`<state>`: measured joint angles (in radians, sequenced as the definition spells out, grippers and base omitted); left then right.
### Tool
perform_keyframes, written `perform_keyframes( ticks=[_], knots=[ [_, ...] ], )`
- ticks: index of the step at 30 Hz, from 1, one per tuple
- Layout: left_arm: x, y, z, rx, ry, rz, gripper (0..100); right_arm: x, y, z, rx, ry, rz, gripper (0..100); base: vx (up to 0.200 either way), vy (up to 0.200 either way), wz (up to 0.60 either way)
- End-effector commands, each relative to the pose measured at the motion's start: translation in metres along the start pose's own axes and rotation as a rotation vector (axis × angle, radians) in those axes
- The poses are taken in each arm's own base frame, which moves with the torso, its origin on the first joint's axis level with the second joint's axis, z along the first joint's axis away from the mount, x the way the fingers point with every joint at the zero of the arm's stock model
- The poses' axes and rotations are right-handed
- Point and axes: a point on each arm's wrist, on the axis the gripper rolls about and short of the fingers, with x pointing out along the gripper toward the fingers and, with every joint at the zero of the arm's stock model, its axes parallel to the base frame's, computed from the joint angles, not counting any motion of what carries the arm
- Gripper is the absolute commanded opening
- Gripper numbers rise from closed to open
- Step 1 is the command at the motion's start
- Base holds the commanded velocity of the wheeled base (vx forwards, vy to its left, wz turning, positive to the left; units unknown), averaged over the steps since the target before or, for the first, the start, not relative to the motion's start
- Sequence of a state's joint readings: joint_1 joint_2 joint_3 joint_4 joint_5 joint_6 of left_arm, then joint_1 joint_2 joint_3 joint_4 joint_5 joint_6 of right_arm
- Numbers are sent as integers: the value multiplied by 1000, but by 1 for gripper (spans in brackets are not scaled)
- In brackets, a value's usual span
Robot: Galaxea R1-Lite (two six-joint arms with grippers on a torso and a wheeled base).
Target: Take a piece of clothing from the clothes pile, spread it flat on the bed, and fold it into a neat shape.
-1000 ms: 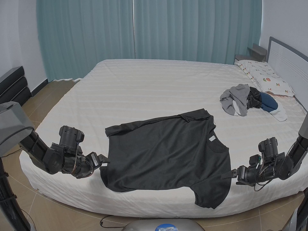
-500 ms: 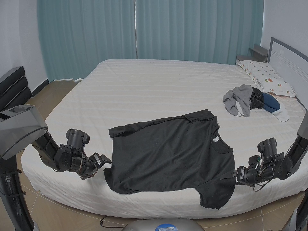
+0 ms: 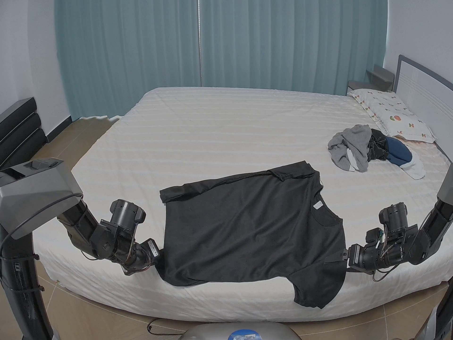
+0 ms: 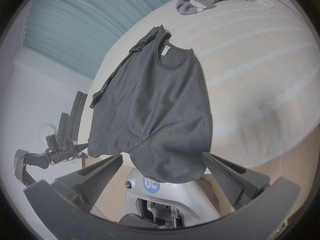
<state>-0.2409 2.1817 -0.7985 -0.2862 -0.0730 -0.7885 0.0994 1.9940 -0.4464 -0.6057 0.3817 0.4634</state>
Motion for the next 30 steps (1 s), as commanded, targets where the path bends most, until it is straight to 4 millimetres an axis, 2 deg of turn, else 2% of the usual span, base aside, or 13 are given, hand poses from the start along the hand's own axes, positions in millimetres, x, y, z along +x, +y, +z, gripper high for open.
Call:
perform_keyframes(
  ticks=[1, 12, 14, 18, 27, 28, 30],
  knots=[
    [-30, -3, 1, 20, -2, 6, 0, 0, 0, -1, -2, -2, 2, 100, 0, 0, 0],
    [-56, 7, -13, 136, 114, 116, 0, -2, 0, 0, -3, -10, 2, 100, 0, 0, 0],
    [-72, 8, -16, 165, 135, 134, 0, -3, -1, 1, -1, -17, 0, 100, 0, 0, 0],
    [-82, 10, -15, 182, 157, 151, 0, -3, -1, 1, -2, -17, 0, 100, 0, 0, 0],
    [-72, 12, -13, 175, 178, 173, 0, -3, -1, 1, -2, -15, 0, 100, 0, 0, 0],
    [-70, 12, -14, 175, 184, 175, 100, -3, -1, 0, -2, -14, -1, 100, 0, 0, 0],
    [-68, 12, -13, 173, 184, 178, 100, -3, 0, 1, -4, -16, 1, 100, 0, 0, 0]
  ],
)
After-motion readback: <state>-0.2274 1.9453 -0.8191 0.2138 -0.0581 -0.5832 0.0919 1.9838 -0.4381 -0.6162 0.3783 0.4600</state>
